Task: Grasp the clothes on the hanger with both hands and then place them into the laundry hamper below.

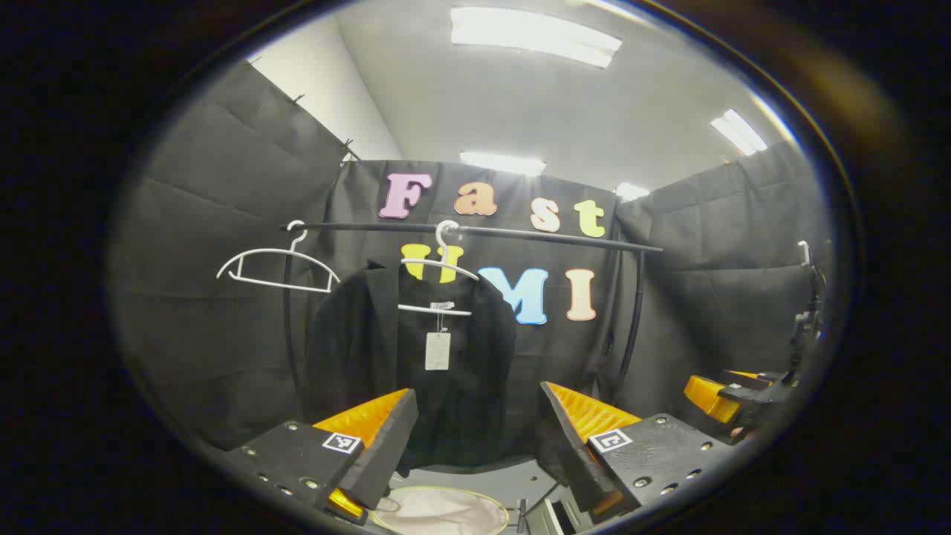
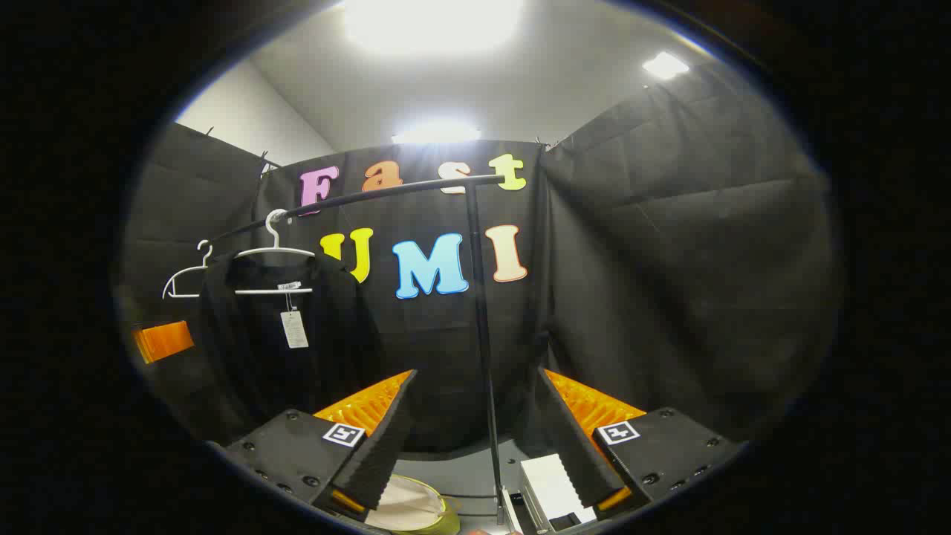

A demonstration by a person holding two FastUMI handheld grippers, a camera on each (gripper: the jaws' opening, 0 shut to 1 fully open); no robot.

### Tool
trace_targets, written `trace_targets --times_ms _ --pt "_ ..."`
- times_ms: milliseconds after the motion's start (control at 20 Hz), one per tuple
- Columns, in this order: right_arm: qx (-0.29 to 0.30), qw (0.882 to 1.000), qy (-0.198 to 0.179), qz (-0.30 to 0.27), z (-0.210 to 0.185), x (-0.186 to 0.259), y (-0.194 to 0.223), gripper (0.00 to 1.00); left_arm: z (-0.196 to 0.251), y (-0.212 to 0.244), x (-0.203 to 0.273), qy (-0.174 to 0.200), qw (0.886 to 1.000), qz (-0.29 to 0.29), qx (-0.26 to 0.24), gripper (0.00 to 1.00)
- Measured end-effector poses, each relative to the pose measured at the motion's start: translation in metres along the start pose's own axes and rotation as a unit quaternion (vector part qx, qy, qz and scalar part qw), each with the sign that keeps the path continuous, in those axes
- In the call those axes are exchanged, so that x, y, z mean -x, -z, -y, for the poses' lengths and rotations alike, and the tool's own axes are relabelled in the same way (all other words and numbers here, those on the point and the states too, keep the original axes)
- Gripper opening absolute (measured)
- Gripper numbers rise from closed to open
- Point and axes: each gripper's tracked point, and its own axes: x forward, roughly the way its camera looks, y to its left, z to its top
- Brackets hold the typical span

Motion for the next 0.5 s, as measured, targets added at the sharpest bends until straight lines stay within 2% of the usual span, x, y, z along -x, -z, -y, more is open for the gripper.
trace_targets --times_ms 500 --pt "-0.001 1.000 -0.021 -0.004 -0.038 -0.007 -0.010 0.97 -0.021 0.009 -0.010 0.003 1.000 -0.023 0.003 0.95"
